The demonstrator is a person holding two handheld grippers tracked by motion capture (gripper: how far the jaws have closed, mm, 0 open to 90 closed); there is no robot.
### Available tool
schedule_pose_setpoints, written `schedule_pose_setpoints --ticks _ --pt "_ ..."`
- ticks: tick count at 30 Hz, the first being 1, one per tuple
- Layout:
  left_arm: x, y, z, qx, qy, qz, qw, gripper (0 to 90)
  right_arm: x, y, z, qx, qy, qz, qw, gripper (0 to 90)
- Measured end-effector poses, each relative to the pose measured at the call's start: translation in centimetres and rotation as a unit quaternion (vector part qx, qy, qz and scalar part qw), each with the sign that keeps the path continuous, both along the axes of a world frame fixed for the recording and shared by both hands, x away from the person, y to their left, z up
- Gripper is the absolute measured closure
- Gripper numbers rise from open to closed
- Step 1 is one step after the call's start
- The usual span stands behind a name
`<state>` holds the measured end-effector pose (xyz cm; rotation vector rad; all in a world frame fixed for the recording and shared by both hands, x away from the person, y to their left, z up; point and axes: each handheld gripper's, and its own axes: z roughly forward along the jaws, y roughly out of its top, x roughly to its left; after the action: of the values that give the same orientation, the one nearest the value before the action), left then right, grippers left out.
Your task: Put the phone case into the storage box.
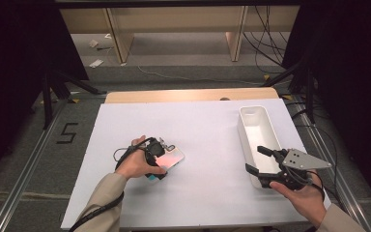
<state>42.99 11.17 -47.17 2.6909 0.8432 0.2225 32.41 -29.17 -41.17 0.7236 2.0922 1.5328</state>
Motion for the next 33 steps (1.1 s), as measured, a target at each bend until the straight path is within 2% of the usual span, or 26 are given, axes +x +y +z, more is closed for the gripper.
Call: schedule_pose_setpoints --ticks 8,16,33 --pt "0.41 0.24 -0.12 -0.009 0.017 0.000 0.9998 9.0 0.03 0.03 -0.04 0.001 0.001 0.001 1.0000 27.4" --pt "0.52 0.38 -0.16 -0.017 0.025 0.001 0.9995 10.8 0.02 0.03 -0.04 0.000 0.000 0.001 1.0000 27.4" --pt "0.56 0.37 -0.12 -0.019 0.028 0.001 0.9994 13.2 0.00 0.04 -0.03 -0.001 0.001 0.001 1.0000 27.4"
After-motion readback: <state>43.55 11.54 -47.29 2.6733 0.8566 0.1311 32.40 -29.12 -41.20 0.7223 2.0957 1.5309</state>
